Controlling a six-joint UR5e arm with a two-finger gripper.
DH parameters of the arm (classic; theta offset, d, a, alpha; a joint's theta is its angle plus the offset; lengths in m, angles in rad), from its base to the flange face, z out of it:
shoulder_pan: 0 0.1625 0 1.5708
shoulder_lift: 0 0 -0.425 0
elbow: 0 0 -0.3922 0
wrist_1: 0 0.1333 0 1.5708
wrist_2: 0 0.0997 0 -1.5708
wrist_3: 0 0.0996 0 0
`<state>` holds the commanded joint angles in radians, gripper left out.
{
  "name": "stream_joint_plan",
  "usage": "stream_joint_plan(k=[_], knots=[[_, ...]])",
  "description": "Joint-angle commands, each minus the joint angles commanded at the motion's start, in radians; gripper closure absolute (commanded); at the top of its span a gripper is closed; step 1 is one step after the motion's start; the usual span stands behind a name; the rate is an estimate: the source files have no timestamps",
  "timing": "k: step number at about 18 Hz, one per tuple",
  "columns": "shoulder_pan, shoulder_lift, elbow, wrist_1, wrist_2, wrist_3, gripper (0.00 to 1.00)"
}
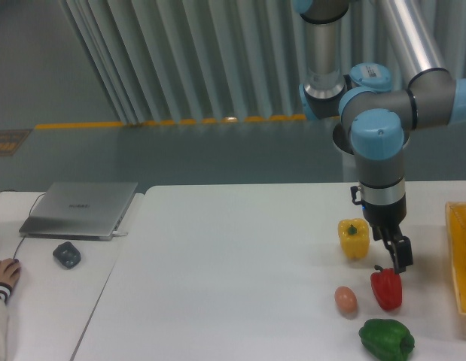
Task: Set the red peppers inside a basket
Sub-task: 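Move the open gripper above the red bell pepper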
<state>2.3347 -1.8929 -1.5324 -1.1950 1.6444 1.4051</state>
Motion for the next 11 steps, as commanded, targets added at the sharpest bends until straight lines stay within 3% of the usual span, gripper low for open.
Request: stream_joint_plan(k=[11], knots=[[0.006,0.008,-0.021,0.024,-0.015,-0.002,0.0]])
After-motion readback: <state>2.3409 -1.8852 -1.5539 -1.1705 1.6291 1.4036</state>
